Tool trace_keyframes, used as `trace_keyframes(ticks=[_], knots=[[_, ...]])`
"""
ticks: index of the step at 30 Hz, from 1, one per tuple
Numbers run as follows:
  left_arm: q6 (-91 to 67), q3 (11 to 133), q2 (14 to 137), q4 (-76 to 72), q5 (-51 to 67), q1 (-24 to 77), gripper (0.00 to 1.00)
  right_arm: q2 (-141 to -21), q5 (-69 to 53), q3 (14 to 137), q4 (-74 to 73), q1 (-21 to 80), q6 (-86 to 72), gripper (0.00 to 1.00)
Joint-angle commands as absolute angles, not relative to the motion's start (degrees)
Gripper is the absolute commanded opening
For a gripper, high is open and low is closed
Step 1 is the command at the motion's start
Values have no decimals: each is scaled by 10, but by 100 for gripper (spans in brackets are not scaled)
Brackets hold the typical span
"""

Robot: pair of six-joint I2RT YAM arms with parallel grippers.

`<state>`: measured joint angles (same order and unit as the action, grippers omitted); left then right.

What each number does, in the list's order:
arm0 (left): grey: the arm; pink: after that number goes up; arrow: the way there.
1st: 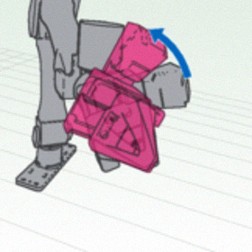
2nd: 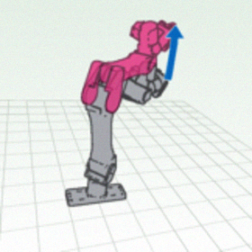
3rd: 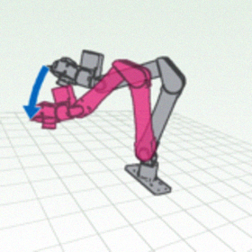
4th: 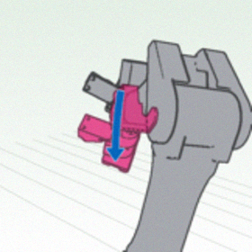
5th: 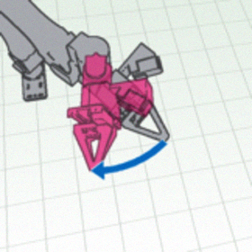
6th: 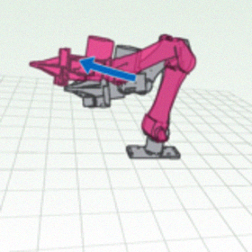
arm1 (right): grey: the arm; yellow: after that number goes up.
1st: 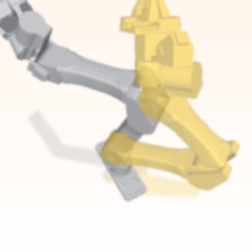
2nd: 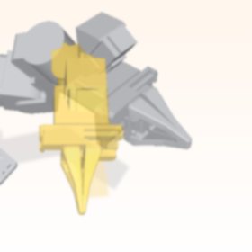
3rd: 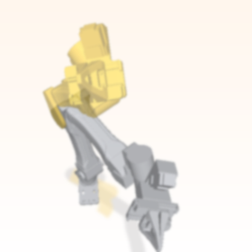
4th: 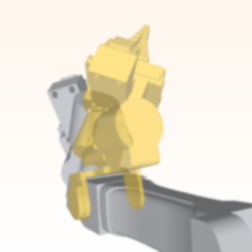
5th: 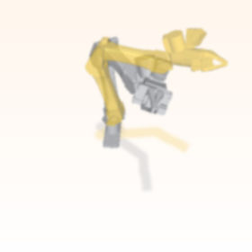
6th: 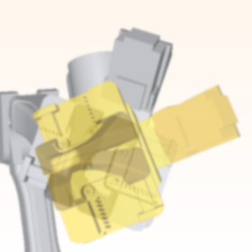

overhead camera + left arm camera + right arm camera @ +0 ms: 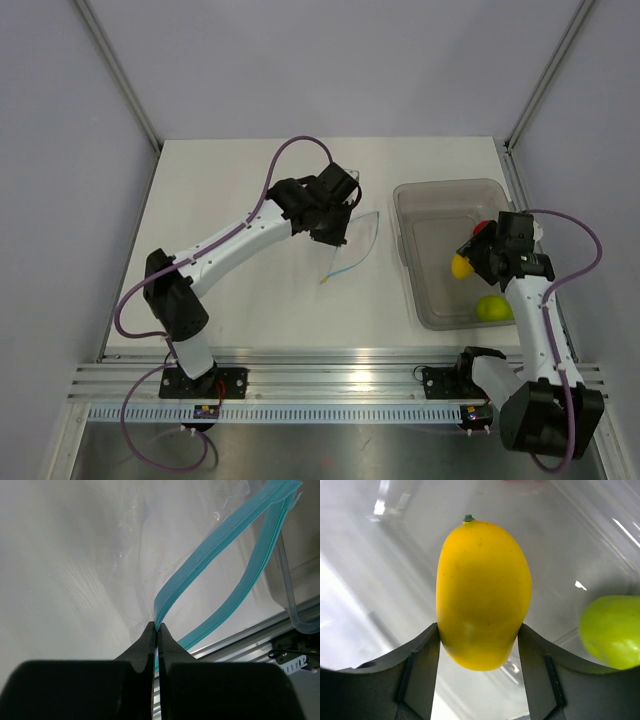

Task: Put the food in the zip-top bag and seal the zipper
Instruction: Pick up the fake fruit from the bin, then place the fake fruit in the zipper food storage bag.

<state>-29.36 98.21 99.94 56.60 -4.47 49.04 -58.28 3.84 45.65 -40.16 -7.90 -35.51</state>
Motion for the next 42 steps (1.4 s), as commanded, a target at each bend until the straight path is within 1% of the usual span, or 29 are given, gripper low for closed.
trace_keyframes(ticks=[1,6,8,9,11,12,15,20,23,26,32,42], knots=[[-277,1033,1014,560,-4,493,0,-526,-63,504,-417,-81,-332,32],[-285,1057,1032,570,20,493,0,-487,-164,565,-424,-60,-351,30],[-289,1061,1038,568,28,493,0,-483,-168,583,-422,-32,-362,30],[-293,1065,1041,567,31,493,0,-481,-154,601,-421,11,-373,31],[-297,1070,1047,567,33,493,0,-483,-136,620,-419,55,-384,31],[-300,1072,1049,567,33,493,0,-489,-127,636,-417,96,-395,31],[-305,1084,1057,570,41,493,0,-502,-123,658,-396,141,-415,30],[-316,1097,1065,573,47,493,0,-528,-93,672,-368,244,-435,30],[-322,1103,1067,572,54,493,0,-565,-52,678,-353,319,-439,29],[-325,1106,1066,573,64,492,0,-611,-9,682,-350,359,-438,29],[-323,1096,1038,573,97,486,0,-637,76,650,-337,359,-442,28],[-336,1030,977,533,181,476,0,-676,69,636,-306,359,-446,27]])
